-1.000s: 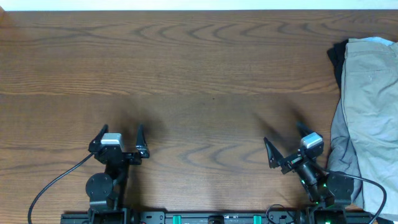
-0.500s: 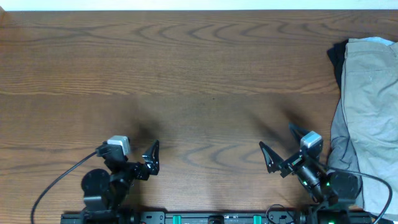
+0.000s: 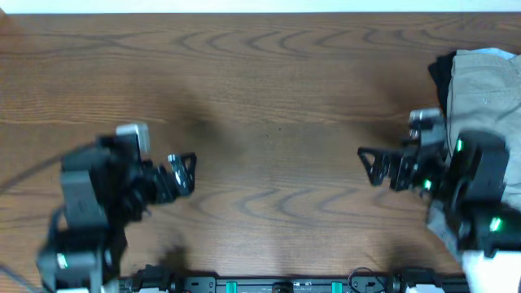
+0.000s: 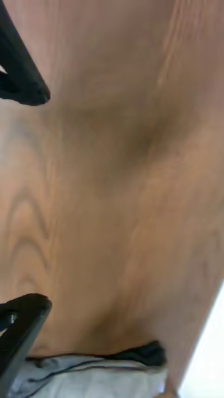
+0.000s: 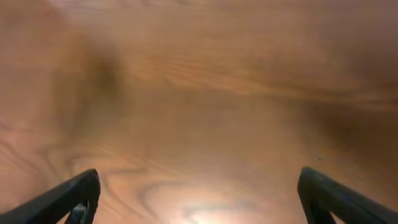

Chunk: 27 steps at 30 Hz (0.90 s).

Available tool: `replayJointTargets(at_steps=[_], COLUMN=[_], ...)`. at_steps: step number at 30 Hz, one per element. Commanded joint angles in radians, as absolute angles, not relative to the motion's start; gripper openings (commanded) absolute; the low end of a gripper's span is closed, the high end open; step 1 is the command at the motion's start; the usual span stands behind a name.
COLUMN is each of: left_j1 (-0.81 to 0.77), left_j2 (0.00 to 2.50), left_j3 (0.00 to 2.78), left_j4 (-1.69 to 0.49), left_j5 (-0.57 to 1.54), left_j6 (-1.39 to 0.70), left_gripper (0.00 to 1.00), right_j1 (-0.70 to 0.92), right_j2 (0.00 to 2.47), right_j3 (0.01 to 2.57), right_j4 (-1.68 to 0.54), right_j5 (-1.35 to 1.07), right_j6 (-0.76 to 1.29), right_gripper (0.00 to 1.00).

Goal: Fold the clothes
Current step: 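Reach the right gripper to the clothes pile and grasp the grey-green shorts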

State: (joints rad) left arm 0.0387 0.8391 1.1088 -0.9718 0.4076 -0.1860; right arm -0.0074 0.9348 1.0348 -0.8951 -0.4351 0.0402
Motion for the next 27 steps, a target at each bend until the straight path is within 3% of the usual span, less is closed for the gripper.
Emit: replayJointTargets(at_steps=[1,9,13,18,21,24,27], left_j1=[0.043,0.043,0.043,0.043,0.043,0.043,0.043], left_j2=[0.994,1.133,1.137,1.178,1.214,1.239,1.252], left_j3=[1.312,1.47,1.47,1.47,1.47,1.47,1.47], left_j4=[-1.065,-1.158,-1.13,-1.146,-1.171,-1.174,-1.174], left_j5=[0.387,0.433,0.4,0.327,0.327,0.327,0.327], left_j6=[-0.137,-0.101,-0.097,-0.101,-0.101,-0.101,-0.101], left_gripper=[0.98,0.98,0.98,0.98,0.98,0.98,0.98], right_j1=[0.007,-0.01,-0.078,-0.192,-0.253,-0.296,-0.325], right_j2=[1.068,1.242,1.355,1.551,1.66,1.723,1.765], right_j3=[1.229,1.387,1.435,1.568,1.662,1.705,1.705], right_j4=[-0.981,-1.09,-1.132,-1.174,-1.147,-1.034,-0.921], right_j5=[-0.393,-0.37,-0.266,-0.157,-0.104,-0.206,-0.21], right_j6=[-0.078,0.012,0.139,0.157,0.157,0.149,0.135], right_gripper=[0.99,0.99,0.99,0.99,0.99,0.99,0.84])
